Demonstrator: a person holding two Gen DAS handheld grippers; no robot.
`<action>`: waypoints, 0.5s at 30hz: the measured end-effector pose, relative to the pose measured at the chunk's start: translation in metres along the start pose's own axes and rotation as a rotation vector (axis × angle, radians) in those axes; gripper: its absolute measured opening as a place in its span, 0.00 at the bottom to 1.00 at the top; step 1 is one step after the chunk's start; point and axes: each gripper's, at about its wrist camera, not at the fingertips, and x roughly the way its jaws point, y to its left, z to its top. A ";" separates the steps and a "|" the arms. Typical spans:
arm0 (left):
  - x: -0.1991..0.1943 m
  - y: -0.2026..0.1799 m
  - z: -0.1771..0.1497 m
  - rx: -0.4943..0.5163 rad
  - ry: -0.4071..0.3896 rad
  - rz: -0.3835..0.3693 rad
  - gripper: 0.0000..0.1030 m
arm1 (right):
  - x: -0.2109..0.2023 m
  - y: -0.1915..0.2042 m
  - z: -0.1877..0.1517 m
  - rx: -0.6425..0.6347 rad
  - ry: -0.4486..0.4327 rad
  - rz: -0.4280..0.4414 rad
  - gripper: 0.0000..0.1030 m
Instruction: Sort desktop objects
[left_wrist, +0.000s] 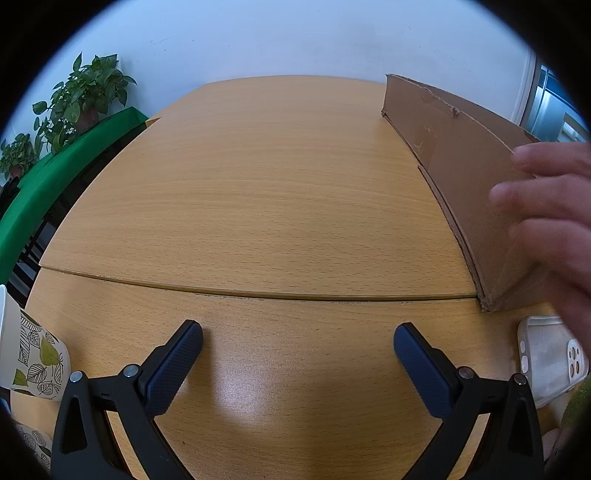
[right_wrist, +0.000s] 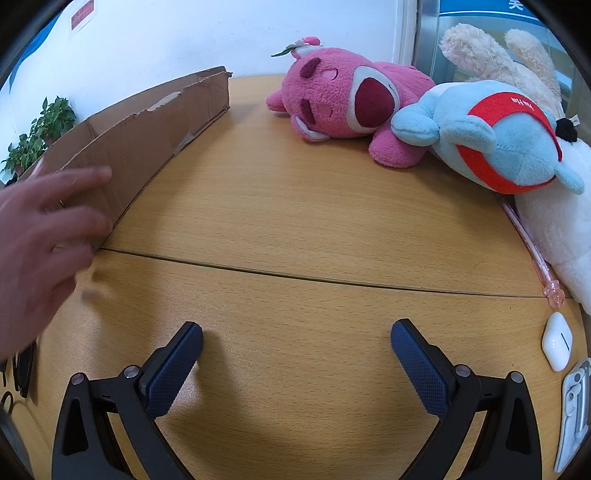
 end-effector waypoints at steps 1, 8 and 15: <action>0.000 0.000 0.000 0.000 0.000 0.000 1.00 | 0.000 0.000 0.000 0.000 0.000 0.000 1.00; 0.000 0.000 0.000 -0.004 0.000 0.003 1.00 | 0.000 0.000 0.000 0.000 0.000 0.000 1.00; 0.001 0.000 0.001 -0.004 0.000 0.004 1.00 | 0.000 0.000 0.000 0.000 0.000 0.000 1.00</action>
